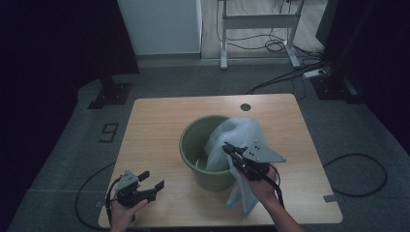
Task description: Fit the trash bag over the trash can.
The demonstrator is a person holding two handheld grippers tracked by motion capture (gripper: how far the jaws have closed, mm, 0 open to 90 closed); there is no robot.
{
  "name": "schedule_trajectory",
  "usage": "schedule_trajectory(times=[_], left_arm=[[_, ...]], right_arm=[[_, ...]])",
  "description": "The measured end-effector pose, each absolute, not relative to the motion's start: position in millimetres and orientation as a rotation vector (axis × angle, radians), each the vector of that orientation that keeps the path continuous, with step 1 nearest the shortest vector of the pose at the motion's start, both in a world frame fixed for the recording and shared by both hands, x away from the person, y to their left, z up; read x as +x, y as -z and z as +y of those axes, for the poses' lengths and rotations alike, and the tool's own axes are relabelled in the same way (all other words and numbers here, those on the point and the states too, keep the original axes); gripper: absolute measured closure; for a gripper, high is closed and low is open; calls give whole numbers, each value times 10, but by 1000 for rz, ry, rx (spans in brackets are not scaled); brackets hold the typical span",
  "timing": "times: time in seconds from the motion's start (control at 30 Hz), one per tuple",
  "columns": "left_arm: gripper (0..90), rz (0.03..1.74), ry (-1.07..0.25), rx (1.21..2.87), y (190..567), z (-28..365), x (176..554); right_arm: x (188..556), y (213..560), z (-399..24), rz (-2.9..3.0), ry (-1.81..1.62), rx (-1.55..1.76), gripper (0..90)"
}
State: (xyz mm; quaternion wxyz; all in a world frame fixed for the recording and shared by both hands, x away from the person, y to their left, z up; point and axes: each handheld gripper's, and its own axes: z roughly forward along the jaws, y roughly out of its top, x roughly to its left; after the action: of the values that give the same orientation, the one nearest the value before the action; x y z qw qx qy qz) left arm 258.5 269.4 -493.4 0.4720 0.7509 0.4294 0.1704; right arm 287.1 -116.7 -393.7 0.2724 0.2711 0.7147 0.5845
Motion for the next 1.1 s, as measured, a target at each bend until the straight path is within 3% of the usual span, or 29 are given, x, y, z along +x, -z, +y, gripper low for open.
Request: schedule_trajectory(times=[0.17,0.2,0.27,0.3,0.33,0.67,1.1], left_arm=[[239,1008,-429,1814,4809,2592,2535],[241,1002,-432,1807,4785,2574,2524],[244,996,-434,1800,4764,2556,2514],[244,995,-437,1798,4758,2548,2511],[244,994,-438,1800,4758,2539,2509],[246,1004,-441,1792,4774,2570,2513],[247,1025,-451,1782,4791,2561,2519]], right_arm=[[2874,3977,-1197,1938,-1615,756,836],[2864,3968,-1204,1937,-1617,755,759],[2777,3928,-1209,1898,-1607,754,501],[2777,3928,-1209,1898,-1607,754,501],[2684,3900,-1217,1853,-1616,754,387],[2314,3940,-1424,1757,-1650,824,243],[1981,4684,-1494,1744,-1484,1024,134]])
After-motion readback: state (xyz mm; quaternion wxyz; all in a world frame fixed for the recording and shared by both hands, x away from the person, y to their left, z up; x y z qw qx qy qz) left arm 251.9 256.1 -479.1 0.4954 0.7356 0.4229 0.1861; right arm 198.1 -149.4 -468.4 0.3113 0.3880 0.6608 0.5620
